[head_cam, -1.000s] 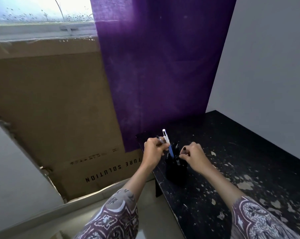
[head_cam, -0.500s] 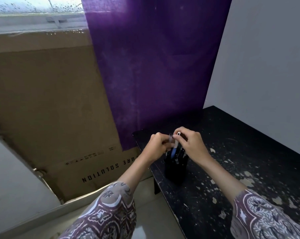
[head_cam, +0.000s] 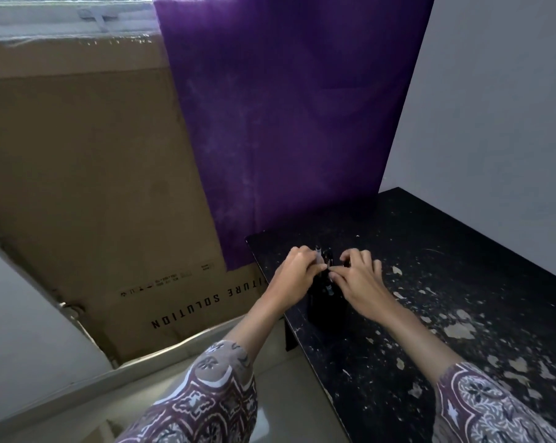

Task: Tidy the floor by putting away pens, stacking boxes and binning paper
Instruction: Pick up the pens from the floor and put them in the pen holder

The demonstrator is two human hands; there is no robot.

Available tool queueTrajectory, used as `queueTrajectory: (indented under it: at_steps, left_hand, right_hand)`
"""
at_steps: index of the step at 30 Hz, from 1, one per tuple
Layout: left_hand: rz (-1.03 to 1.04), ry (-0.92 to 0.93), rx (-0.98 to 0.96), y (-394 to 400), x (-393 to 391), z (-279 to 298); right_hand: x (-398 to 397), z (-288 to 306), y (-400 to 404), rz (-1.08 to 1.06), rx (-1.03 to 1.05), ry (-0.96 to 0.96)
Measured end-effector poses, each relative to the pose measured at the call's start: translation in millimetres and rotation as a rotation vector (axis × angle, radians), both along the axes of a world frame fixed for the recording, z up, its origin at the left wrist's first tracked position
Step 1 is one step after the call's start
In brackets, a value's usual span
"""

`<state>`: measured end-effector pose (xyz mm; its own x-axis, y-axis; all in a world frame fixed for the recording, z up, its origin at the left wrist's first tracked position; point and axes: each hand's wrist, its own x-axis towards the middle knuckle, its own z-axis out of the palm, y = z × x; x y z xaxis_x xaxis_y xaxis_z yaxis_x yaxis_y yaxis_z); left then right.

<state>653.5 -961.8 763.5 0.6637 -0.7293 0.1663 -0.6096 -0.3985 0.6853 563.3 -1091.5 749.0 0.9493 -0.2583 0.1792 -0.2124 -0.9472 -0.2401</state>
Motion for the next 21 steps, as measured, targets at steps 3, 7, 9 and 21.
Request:
queueTrajectory:
  at_steps: [3, 7, 9, 21]
  left_hand:
    - [0.047, -0.131, 0.133, -0.5, -0.3, -8.2]
    - [0.079, -0.128, 0.247, -4.1, -8.6, -14.5]
    - [0.094, -0.120, 0.243, -4.8, -10.5, -15.2]
    - [0.219, 0.090, -0.114, 65.4, -9.5, -13.7]
  right_hand:
    - [0.6, 3.7, 3.8, -0.004, 0.105, -0.155]
    - [1.3, 13.3, 17.4, 0.044, 0.329, -0.388]
    - [5.2, 14.7, 23.6, 0.090, 0.322, -0.363]
    - [5.8, 2.6, 36.4, -0.101, -0.006, -0.247]
